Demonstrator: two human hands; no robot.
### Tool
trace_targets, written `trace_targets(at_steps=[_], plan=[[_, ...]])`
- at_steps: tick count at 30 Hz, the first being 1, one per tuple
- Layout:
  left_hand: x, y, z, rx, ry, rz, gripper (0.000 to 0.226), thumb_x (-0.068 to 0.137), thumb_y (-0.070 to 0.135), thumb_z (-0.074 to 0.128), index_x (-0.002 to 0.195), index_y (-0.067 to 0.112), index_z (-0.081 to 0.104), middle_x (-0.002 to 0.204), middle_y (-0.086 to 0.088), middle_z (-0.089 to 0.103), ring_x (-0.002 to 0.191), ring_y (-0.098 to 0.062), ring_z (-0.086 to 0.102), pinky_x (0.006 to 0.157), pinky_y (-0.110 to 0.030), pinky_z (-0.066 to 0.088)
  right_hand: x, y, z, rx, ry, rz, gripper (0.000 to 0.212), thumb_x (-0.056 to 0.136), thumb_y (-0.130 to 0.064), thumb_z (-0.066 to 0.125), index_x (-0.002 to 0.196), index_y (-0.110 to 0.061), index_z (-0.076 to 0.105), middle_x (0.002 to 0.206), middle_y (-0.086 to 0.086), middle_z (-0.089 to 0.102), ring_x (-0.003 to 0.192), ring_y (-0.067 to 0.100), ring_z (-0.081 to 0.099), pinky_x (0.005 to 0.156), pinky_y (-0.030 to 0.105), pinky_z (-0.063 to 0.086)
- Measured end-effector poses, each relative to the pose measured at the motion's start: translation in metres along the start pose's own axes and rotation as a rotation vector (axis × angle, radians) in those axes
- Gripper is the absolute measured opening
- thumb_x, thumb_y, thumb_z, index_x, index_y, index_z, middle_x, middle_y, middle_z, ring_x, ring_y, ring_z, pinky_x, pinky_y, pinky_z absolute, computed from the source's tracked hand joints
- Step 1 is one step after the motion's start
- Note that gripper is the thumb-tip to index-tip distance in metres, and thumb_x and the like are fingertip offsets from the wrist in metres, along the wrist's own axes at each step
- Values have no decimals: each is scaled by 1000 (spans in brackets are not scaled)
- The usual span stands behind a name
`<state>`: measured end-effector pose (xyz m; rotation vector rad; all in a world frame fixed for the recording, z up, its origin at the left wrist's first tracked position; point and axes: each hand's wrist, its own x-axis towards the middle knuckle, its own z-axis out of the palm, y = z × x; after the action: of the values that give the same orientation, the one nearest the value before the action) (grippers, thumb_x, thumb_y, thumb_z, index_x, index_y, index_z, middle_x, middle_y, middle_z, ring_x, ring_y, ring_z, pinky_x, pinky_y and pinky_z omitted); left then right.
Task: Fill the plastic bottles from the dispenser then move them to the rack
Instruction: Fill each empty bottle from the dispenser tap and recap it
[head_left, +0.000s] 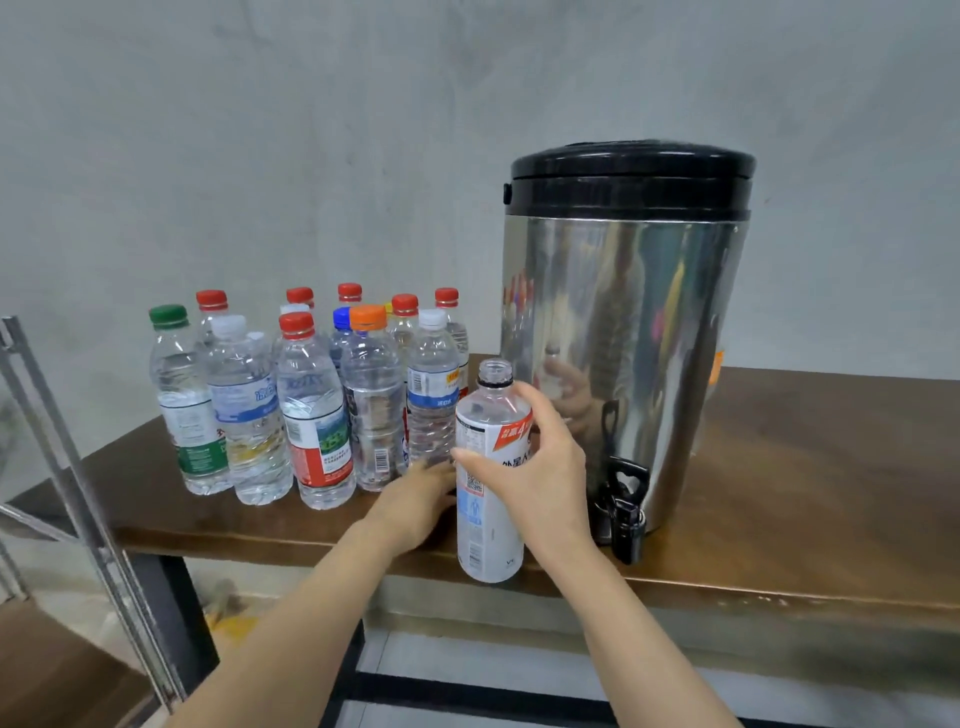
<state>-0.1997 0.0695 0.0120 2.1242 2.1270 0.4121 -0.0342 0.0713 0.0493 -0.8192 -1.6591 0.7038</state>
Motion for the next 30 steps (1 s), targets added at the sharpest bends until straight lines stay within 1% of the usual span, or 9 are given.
trace_targets(at_steps=[5,7,10,12,14,17,19,26,30], plan=[[-12,-9,2,15,185,-55,40,102,20,45,142,22,46,142,-3,50,126,-22,48,99,-39,46,10,2,19,14,-33,-14,84,62,-44,86,137,-34,48,127,-12,58,114,3,57,95,35,52],[-20,-19,-2,-121,340,-137,36,98,17,54,135,20,53,129,-3,56,116,-20,53,94,-32,46,13,2,28,6,-53,-21,84,64,-49,82,138,-36,46,126,-13,57,113,2,57,95,32,51],[-35,-36,-18,-374,570,-274,32,91,15,67,123,12,62,116,-2,64,105,-15,59,88,-21,43,16,-4,41,-30,-120,-42,81,74,-40,81,144,-34,40,128,-9,53,111,3,55,90,20,43],[-46,-40,-37,-487,663,-344,29,86,16,74,113,10,67,103,0,68,96,-14,63,81,-19,46,18,-7,48,-52,-159,-57,82,78,-44,78,146,-34,35,134,-8,49,116,9,54,93,24,43],[-53,-36,-59,-575,730,-349,23,84,16,77,105,12,69,96,1,69,89,-17,67,80,-26,50,20,-8,55,-88,-185,-81,82,80,-48,75,148,-35,31,139,-8,46,121,12,52,98,30,45],[-61,-17,-97,-707,739,-284,18,86,17,74,103,17,70,95,8,69,87,-7,66,83,-26,51,22,-7,61,-132,-197,-98,83,81,-51,74,148,-35,27,141,-8,44,124,12,50,99,31,44],[-59,-7,-119,-725,714,-228,27,83,21,77,109,19,68,97,8,69,91,-7,66,85,-25,52,22,-5,62,-141,-189,-107,83,81,-51,74,148,-35,27,141,-9,44,124,11,50,98,30,44],[-33,9,-161,-514,486,-150,48,70,13,87,107,19,56,89,-5,69,76,-15,67,78,-30,56,25,-3,62,-164,-206,-110,83,82,-52,72,148,-35,25,141,-9,44,124,12,51,95,29,45],[-19,11,-171,-459,442,-145,49,66,13,89,103,18,58,78,3,60,68,-10,59,78,-29,52,25,-1,63,-172,-196,-112,84,81,-54,72,148,-36,25,141,-9,44,124,13,51,96,33,47]])
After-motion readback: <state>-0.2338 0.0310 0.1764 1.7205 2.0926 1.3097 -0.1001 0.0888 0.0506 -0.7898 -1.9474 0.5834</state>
